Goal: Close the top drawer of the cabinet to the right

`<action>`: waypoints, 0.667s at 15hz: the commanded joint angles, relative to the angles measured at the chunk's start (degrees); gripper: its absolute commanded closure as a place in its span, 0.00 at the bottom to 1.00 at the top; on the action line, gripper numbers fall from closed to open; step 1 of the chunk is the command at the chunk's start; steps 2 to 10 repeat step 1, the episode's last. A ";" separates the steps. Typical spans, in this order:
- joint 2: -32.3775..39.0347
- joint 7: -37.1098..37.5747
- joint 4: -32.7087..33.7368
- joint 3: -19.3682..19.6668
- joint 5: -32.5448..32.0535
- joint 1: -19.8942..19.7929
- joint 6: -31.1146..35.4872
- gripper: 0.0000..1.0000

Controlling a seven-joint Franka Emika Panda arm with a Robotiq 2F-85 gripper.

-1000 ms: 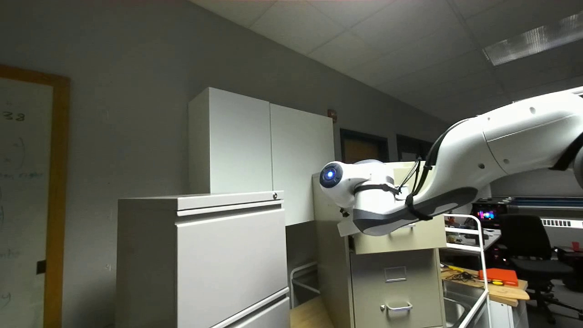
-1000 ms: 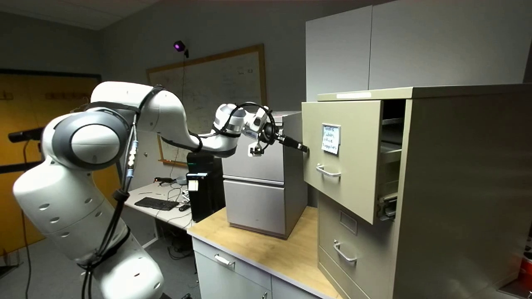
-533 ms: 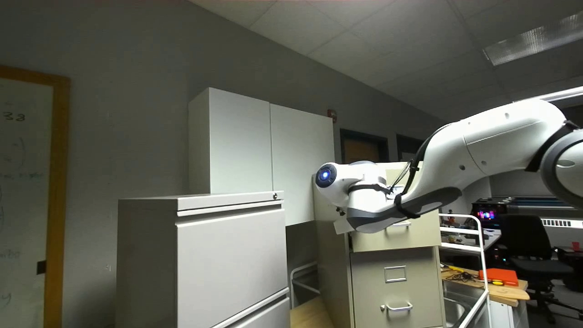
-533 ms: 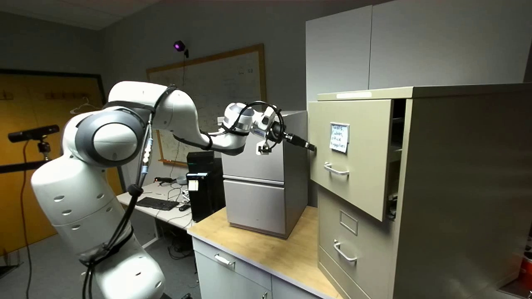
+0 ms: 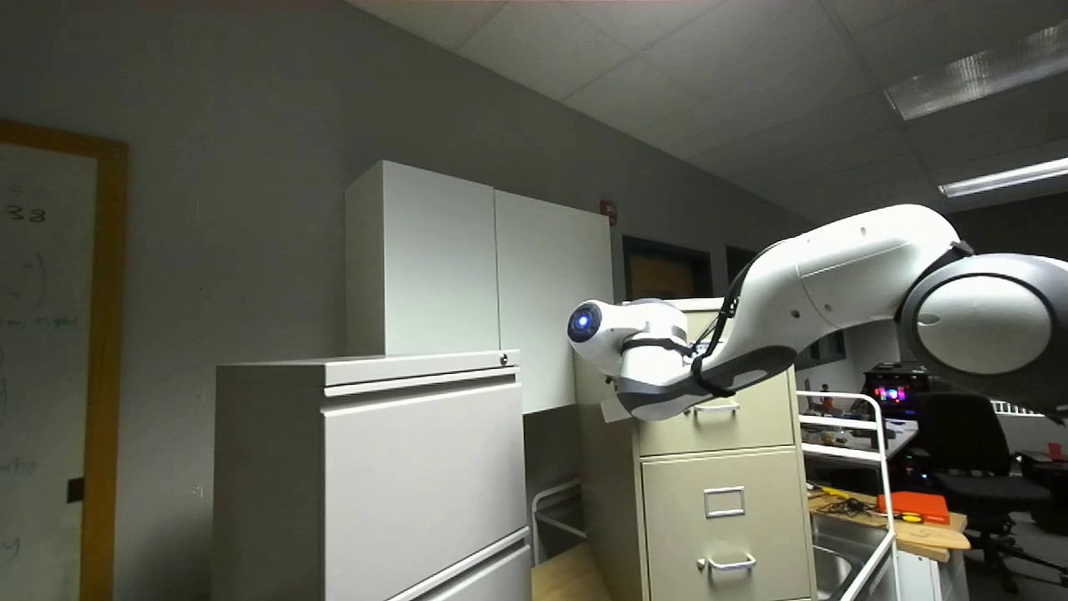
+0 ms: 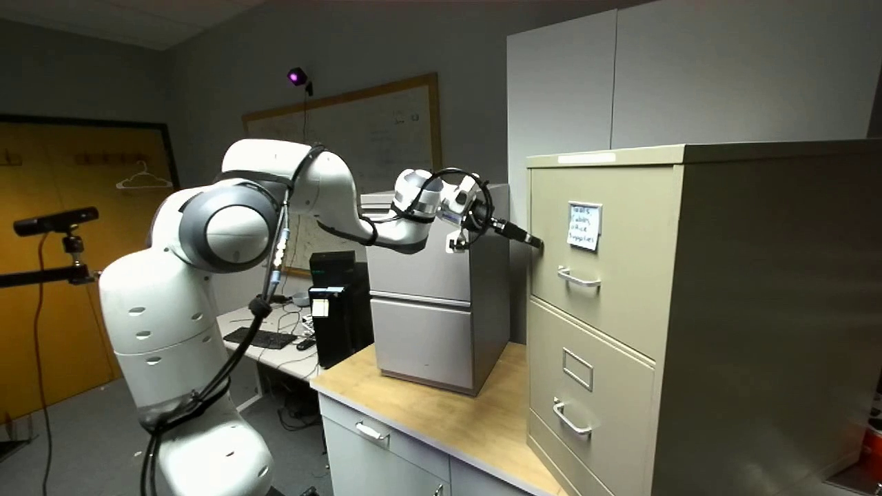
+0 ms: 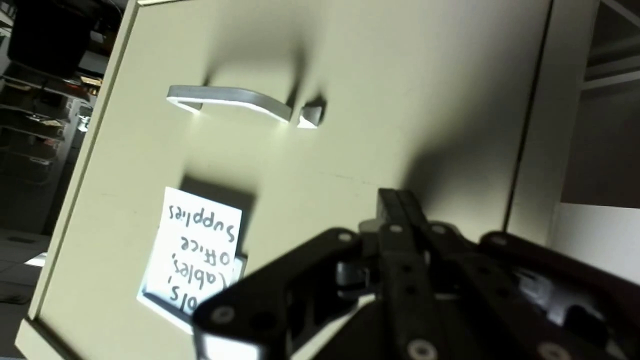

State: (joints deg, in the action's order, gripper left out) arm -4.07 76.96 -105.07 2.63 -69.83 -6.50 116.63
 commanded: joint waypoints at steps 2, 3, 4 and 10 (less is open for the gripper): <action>8.85 -2.50 9.82 2.64 1.40 -0.90 3.63 1.00; 8.85 -2.50 9.82 2.64 1.40 -0.90 3.63 1.00; 8.85 -2.50 9.82 2.64 1.40 -0.90 3.63 1.00; 8.85 -2.50 9.82 2.64 1.40 -0.90 3.63 1.00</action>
